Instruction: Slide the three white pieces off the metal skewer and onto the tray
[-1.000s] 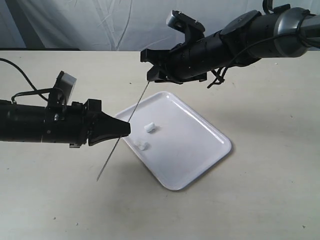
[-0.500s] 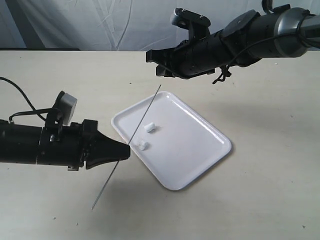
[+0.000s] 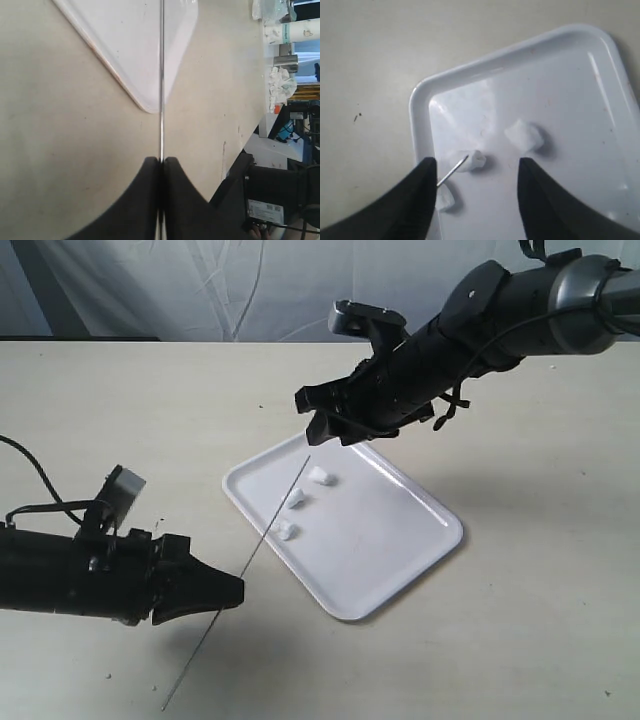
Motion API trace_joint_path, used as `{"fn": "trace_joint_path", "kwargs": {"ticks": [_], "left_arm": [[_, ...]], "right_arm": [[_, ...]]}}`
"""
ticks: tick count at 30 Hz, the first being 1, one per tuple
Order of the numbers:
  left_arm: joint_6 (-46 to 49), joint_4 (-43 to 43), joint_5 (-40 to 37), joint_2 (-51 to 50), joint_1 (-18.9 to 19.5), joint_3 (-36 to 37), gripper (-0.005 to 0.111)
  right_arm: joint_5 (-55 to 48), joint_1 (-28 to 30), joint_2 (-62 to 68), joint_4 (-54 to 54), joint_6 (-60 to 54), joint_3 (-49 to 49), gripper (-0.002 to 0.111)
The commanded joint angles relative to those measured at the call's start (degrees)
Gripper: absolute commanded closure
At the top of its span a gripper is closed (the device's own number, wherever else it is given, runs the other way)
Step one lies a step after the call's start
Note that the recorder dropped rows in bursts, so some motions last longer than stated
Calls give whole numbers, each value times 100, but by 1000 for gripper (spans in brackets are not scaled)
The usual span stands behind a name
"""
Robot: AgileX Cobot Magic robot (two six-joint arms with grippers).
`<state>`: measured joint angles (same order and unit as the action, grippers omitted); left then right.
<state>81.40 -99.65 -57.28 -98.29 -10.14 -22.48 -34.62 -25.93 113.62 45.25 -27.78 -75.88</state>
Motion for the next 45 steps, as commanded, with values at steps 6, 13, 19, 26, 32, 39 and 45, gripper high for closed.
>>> {"fn": "trace_joint_path", "kwargs": {"ticks": [6,13,19,26,32,39,45], "left_arm": [[477,-30,598,528,-5,16,107],[585,-30,1901,2151,-5,16,107],[573,-30,3128,3731,-16,26,107],[-317,1028,3831,5450,-16,26,107],[-3846,3363,3200,5401,-16,26,107],[-1279,-30,2272,3024,-185,14,107],[-680,-30,1414,959,-407,-656,107]], "right_arm": [[-42,17,-697,-550,-103,17,57],[200,17,-1992,-1297,-116,325,58],[988,17,-3376,-2058,-52,1345,69],[2229,86,-4917,-2428,258,2842,69],[2606,597,-5854,-2416,455,3705,69],[2248,766,-5986,-2426,495,3900,69],[2209,766,-6002,-2414,538,3900,69]]}}
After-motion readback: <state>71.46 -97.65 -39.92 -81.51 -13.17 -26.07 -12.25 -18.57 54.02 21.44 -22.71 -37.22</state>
